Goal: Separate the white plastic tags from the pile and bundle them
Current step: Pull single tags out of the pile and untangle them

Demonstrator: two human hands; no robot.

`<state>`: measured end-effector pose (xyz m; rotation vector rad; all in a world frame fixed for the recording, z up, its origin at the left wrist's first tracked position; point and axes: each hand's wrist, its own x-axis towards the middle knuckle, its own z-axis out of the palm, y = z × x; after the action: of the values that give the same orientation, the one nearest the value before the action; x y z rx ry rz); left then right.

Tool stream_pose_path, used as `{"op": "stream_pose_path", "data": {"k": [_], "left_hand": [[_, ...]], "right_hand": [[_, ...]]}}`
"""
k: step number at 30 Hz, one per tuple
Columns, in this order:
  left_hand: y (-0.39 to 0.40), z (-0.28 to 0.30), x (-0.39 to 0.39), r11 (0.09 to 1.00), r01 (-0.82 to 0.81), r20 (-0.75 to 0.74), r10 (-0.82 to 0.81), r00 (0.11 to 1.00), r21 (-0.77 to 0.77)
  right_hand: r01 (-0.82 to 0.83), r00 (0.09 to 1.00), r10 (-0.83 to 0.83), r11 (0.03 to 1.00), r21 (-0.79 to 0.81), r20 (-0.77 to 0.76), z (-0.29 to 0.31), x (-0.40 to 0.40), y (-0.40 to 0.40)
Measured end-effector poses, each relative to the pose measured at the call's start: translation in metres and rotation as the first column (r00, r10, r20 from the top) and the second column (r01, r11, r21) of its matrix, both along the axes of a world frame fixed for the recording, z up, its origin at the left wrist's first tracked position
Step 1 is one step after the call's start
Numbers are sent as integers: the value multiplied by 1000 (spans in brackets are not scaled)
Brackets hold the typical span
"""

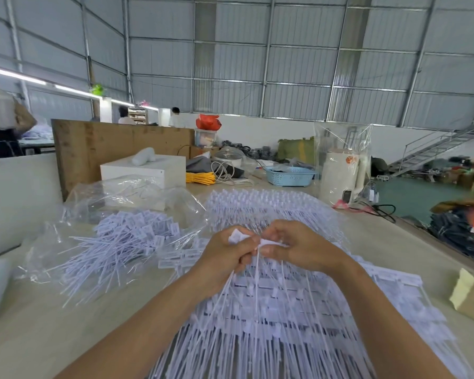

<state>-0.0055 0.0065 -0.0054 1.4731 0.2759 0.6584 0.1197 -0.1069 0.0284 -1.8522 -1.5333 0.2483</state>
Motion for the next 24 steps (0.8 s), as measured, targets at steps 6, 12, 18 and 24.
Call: {"op": "stream_pose_path", "data": {"k": [6,12,18,24], "left_hand": [[-8,2,1,1000,3,-62,-1,998,18],[-18,3,-3,994,-31,-87,40,995,103],[-16,8,-3,998,-7,-147,17,989,69],[5,26,-14,868,292,-146,-376,915,-401]], "right_hand": [[-23,999,25,998,-50,43,4,-5,0],[-14,996,12,1000,12,91,2,-9,1],[-18,970,2,998,64,243,5,-12,0],[-57,983,46,997,59,178,15,-1,-16]]}}
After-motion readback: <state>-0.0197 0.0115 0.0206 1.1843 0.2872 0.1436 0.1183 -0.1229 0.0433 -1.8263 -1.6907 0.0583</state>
